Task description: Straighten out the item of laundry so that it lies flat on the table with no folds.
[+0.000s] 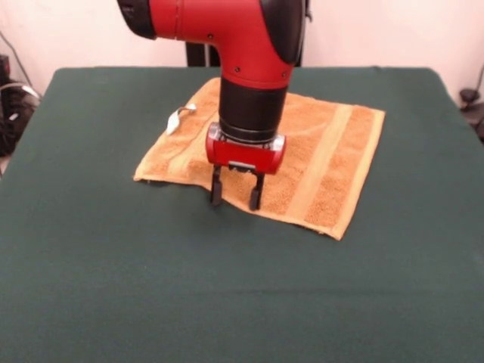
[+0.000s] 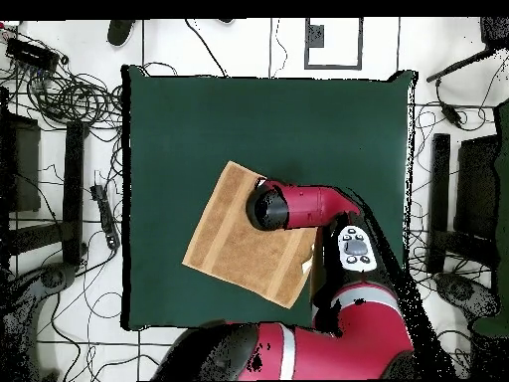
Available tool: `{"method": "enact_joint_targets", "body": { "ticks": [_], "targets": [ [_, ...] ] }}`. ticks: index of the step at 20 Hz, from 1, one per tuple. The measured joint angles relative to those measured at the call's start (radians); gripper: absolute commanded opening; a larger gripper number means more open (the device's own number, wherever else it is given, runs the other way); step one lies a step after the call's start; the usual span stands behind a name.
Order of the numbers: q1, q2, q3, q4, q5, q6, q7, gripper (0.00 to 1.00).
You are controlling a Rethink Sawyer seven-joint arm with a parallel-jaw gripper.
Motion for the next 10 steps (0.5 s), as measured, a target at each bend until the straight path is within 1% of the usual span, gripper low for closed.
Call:
{"method": "enact_joint_targets", "body": {
  "ticks": [1, 4, 5, 8, 10],
  "targets": [
    [0.005, 0.003, -0.006, -0.006, 0.0, 0.0, 0.0, 1.0],
    [0.066, 0.032, -0.074, -0.068, 0.0, -0.014, 0.0, 1.0],
    [0.104, 0.055, -0.122, -0.108, 0.0, -0.03, 0.0, 1.0],
    [0.142, 0.085, -0.173, -0.154, 0.0, -0.055, 0.0, 1.0],
    [0.168, 0.118, -0.217, -0.204, 0.0, -0.087, 0.0, 1.0]
  ]
}}
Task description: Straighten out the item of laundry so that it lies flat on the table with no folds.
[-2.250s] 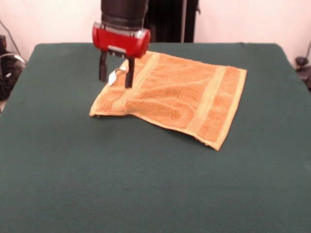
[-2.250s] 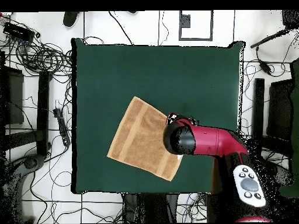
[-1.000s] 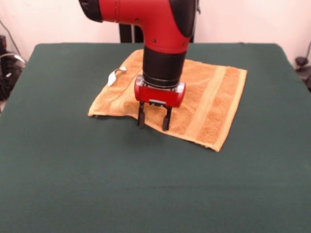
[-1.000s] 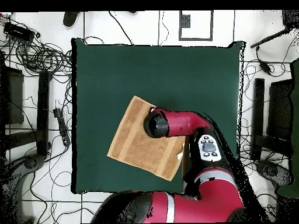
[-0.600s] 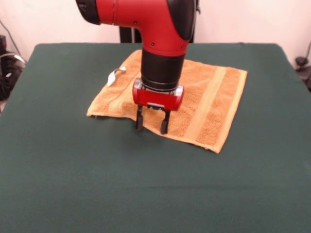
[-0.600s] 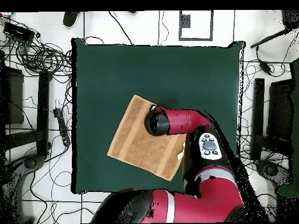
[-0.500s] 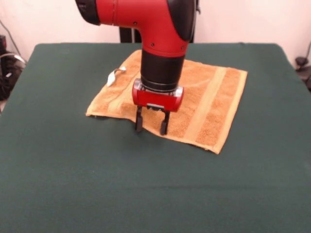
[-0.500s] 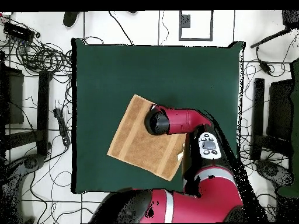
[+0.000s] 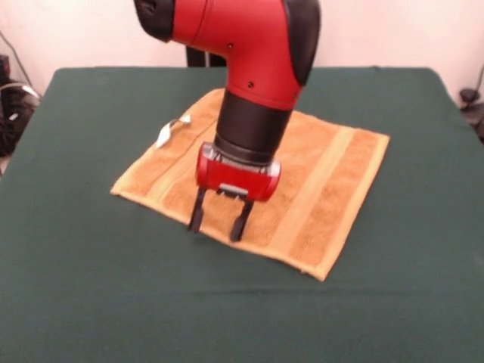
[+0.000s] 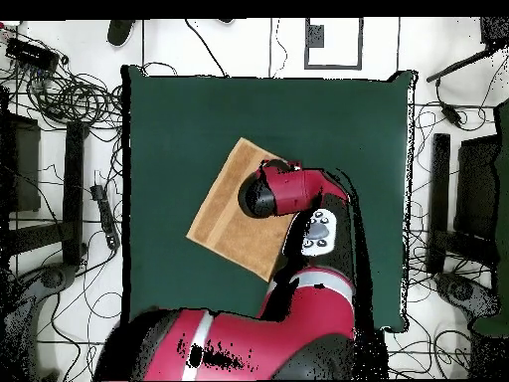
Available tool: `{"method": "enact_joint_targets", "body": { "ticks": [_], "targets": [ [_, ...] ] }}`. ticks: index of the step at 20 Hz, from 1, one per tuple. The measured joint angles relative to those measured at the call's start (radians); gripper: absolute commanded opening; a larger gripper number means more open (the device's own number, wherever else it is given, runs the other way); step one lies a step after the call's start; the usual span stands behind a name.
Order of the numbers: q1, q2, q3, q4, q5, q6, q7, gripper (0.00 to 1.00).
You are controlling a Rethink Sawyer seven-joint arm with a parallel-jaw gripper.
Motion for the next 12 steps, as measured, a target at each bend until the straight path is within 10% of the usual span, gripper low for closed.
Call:
{"method": "enact_joint_targets", "body": {
  "ticks": [6, 12],
  "targets": [
    [-0.023, 0.06, -0.025, -0.105, 0.001, -0.078, 0.0, 1.0],
    [-0.17, -0.04, 0.099, -0.006, 0.034, -0.042, 0.0, 1.0]
  ]
}}
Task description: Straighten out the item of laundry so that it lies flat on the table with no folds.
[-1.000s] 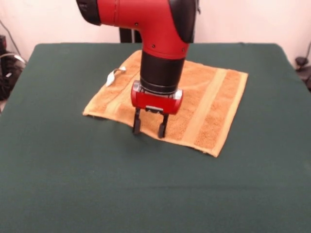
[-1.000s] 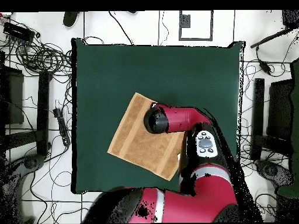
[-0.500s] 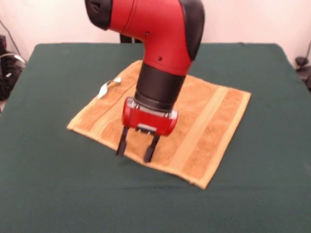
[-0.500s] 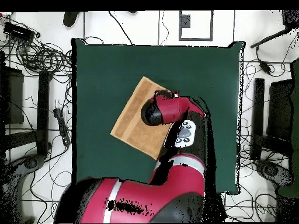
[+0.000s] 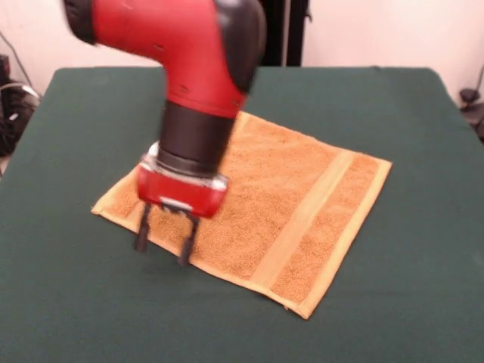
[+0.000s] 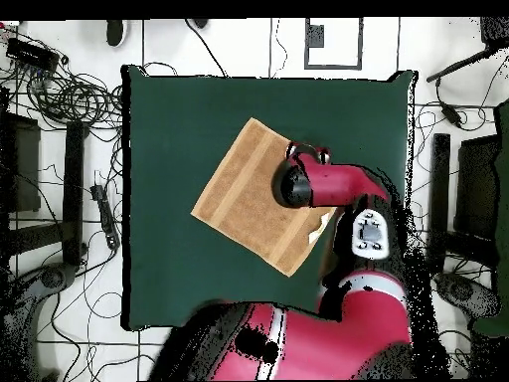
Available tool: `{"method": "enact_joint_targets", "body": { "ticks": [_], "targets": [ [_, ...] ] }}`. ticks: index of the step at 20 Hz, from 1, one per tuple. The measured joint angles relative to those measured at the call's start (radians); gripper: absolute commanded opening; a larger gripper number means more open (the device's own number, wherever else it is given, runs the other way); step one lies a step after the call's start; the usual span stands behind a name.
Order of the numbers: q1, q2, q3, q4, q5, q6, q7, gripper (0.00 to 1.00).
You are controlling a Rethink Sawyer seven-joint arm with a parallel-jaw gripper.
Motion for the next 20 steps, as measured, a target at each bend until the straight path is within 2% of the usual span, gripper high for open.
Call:
{"method": "enact_joint_targets", "body": {
  "ticks": [2, 3, 7, 8, 11, 20],
  "targets": [
    [-0.07, -0.063, 0.05, 0.063, 0.029, 0.056, 0.0, 1.0],
    [-0.14, -0.134, 0.093, 0.124, 0.065, 0.143, 0.0, 1.0],
    [-0.195, -0.204, 0.119, 0.171, 0.09, 0.246, 0.0, 1.0],
    [-0.219, -0.254, 0.123, 0.19, 0.093, 0.319, 0.0, 1.0],
    [-0.228, -0.32, 0.123, 0.204, 0.088, 0.378, 0.0, 1.0],
    [-0.176, -0.447, 0.123, 0.215, 0.047, 0.383, 0.0, 1.0]
  ]
}}
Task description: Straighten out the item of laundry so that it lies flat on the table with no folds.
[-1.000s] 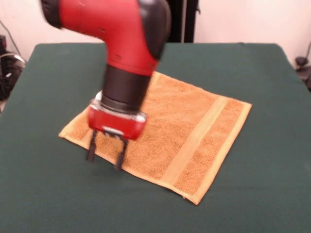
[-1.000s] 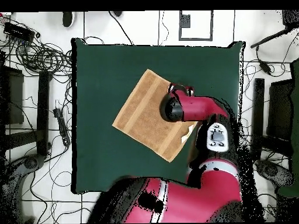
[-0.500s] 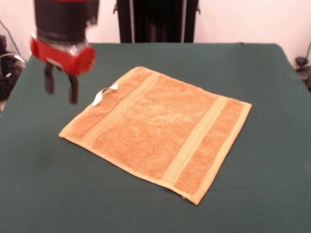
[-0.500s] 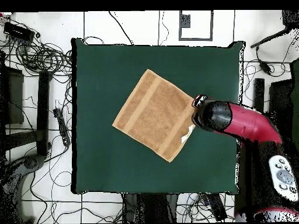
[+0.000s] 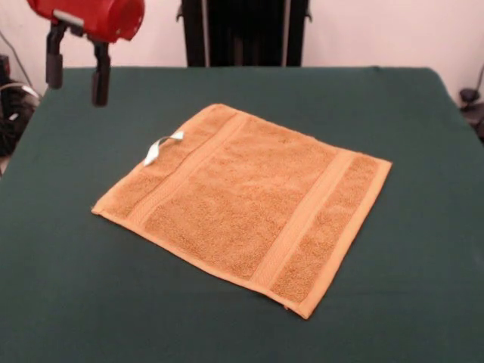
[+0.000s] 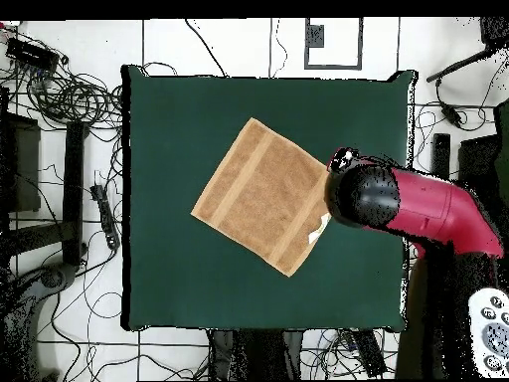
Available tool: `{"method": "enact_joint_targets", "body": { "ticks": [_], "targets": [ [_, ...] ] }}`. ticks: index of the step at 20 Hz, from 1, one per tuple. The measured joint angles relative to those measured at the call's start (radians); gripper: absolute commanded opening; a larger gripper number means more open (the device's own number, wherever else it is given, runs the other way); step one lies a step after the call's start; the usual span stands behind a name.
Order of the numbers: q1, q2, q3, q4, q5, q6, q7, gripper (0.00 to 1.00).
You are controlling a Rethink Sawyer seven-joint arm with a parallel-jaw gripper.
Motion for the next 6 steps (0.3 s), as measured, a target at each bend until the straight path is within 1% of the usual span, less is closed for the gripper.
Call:
{"method": "enact_joint_targets", "body": {
  "ticks": [6],
  "targets": [
    [0.034, -0.03, 0.0, 0.007, -0.019, 0.0, 0.0, 1.0]
  ]
}}
